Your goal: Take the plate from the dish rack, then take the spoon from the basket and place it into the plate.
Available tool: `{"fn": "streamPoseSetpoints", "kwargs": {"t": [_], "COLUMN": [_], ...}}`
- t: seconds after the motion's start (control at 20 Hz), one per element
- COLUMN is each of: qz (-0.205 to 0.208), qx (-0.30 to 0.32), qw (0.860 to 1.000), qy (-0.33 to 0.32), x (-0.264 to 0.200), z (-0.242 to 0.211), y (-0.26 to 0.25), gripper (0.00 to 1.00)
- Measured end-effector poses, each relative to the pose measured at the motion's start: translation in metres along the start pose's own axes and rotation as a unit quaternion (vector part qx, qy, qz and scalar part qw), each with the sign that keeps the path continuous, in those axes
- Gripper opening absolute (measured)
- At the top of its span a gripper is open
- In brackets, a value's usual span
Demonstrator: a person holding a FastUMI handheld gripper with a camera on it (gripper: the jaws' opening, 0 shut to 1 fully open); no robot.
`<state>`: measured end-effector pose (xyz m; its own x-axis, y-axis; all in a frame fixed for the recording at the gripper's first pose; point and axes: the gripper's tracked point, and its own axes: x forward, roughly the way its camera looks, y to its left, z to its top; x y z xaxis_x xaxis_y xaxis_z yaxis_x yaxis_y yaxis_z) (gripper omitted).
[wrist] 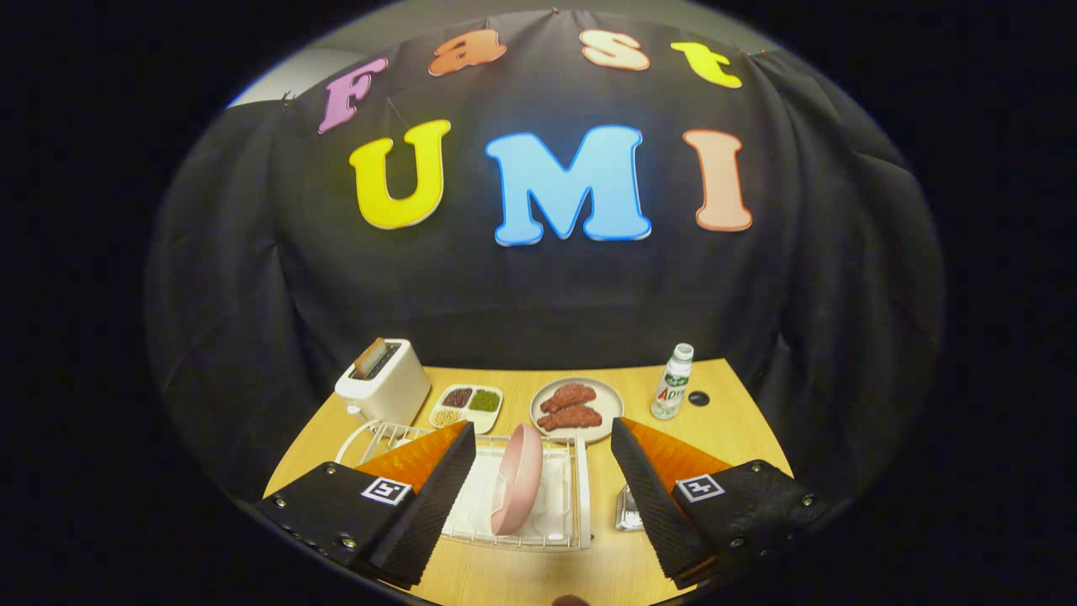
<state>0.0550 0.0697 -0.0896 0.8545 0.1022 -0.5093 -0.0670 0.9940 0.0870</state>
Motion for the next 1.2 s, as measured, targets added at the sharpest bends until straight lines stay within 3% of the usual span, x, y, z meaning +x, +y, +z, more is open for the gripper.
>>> {"fn": "streamPoseSetpoints", "kwargs": {"t": [0.45,0.8,0.85,1.0,1.1,1.15,1.2], "qz": [-0.045,-0.098,-0.104,-0.138,-0.163,-0.177,-0.188], "qx": [-0.003,0.008,0.009,0.0,-0.015,-0.022,-0.02], "qw": [0.993,0.976,0.974,0.965,0.959,0.957,0.955], "qy": [0.112,0.194,0.202,0.222,0.232,0.231,0.227], "x": [0.069,0.109,0.114,0.118,0.122,0.124,0.125], "z": [-0.044,-0.079,-0.084,-0.093,-0.099,-0.103,-0.096], "y": [0.02,0.006,0.007,0.003,-0.002,-0.007,0.0], "gripper": [0.97,0.97,0.87,0.82,0.47,0.44,0.32]}}
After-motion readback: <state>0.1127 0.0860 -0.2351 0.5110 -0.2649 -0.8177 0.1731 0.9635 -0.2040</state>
